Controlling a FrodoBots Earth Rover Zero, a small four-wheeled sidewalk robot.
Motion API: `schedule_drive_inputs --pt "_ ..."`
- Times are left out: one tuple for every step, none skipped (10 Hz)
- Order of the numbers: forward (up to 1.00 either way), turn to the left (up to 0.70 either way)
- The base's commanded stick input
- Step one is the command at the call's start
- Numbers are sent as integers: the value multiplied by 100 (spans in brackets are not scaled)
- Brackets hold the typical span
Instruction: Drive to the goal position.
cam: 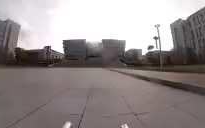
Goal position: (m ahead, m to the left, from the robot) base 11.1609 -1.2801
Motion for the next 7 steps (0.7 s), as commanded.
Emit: schedule_drive_inputs --pt "100 -1" --pt "100 -4" --pt "100 -4" --pt "100 -2" --pt "100 0" --pt "100 0" --pt "100 0"
